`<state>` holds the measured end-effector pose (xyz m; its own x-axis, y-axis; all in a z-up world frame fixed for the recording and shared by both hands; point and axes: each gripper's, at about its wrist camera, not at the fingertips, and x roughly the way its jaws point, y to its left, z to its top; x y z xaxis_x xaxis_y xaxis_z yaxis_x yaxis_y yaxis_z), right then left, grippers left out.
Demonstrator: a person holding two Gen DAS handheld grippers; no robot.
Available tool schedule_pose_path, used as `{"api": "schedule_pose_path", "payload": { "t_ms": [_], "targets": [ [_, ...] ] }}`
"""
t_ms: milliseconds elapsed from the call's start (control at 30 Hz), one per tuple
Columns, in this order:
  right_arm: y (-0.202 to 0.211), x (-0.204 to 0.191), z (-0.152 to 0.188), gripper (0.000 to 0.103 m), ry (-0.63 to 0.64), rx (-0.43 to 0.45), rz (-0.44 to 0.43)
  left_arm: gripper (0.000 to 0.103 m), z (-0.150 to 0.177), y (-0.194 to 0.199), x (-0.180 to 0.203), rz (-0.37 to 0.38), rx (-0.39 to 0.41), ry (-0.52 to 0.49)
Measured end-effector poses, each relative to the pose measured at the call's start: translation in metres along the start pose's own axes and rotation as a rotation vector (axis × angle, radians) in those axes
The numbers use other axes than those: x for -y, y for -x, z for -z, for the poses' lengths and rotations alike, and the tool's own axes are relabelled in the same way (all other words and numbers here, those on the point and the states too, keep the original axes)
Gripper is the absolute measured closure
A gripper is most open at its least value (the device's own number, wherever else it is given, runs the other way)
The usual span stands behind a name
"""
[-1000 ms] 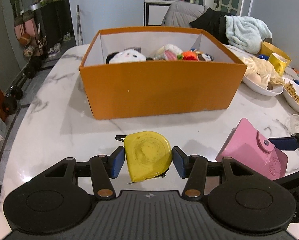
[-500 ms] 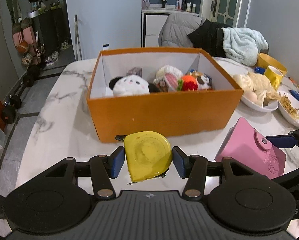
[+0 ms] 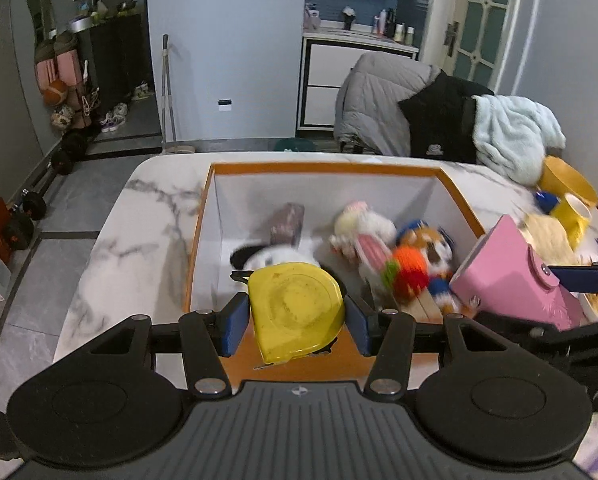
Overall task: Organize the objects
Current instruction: 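Lift the tape measure and wallet and carry both over the orange box, then lower the tape measure and wallet into the orange box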
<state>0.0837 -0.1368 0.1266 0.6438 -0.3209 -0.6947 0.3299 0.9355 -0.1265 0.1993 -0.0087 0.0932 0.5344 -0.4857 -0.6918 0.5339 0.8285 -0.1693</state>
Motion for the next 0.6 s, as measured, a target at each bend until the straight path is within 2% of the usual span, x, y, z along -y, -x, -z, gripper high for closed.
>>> {"api": "schedule_pose_path", "payload": {
  "t_ms": [267,600],
  "targets": [
    [-0.062,0.022,-0.057,0.015,-0.112,-0.047,0.004,0.042,-0.033,-0.057,-0.003,-0.038,-0.039,0.021],
    [-0.136,0.036,-0.076,0.015,-0.175,-0.136,0.030,0.043,-0.042,-0.106,-0.006,-0.055,-0.096,0.025]
  ]
}}
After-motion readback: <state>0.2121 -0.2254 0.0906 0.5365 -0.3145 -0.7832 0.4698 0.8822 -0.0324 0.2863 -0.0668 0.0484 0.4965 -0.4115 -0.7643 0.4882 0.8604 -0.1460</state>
